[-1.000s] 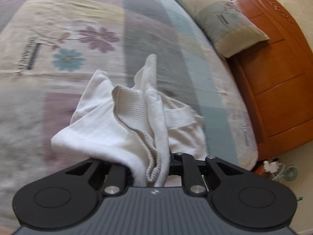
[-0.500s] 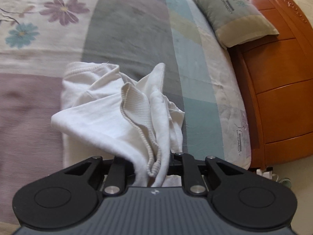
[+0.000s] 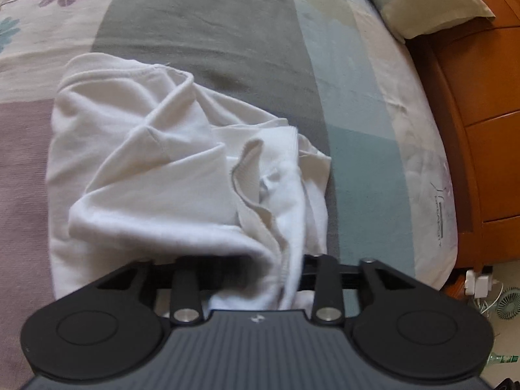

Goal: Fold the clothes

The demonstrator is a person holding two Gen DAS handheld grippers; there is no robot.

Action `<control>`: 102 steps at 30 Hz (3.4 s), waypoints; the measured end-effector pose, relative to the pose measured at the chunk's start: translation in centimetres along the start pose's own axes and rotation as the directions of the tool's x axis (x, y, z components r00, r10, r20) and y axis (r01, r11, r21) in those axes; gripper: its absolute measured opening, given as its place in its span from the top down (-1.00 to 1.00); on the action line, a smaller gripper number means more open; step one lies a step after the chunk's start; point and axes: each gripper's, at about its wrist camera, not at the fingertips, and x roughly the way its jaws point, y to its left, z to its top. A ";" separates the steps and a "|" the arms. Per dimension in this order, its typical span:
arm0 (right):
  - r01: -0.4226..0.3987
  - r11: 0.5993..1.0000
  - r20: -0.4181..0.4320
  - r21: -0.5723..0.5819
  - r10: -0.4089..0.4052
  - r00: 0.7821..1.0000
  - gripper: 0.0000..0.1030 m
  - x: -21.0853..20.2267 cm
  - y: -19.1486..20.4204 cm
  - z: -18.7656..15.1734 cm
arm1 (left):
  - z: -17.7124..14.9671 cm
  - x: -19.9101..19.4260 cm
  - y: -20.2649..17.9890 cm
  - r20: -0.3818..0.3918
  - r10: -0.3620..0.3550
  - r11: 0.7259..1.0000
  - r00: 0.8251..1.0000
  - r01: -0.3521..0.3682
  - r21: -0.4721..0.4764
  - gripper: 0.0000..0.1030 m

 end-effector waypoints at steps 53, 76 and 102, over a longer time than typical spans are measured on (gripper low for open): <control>-0.123 0.990 -0.112 -0.065 0.115 0.987 -1.00 1.9 4.1 -0.9 | 4.9 0.4 -1.8 -0.037 -0.318 0.948 0.947 0.318 -0.011 -0.55; -0.096 0.994 -0.056 -0.049 0.093 0.994 -1.00 0.0 3.5 -0.7 | -6.0 -8.2 6.2 0.092 -0.215 0.900 0.972 0.161 0.404 -0.58; -0.164 0.980 -0.020 0.109 0.167 0.986 -1.00 -0.6 0.0 -0.8 | -18.1 -7.0 3.4 0.524 0.019 0.440 0.851 -0.478 0.760 -0.60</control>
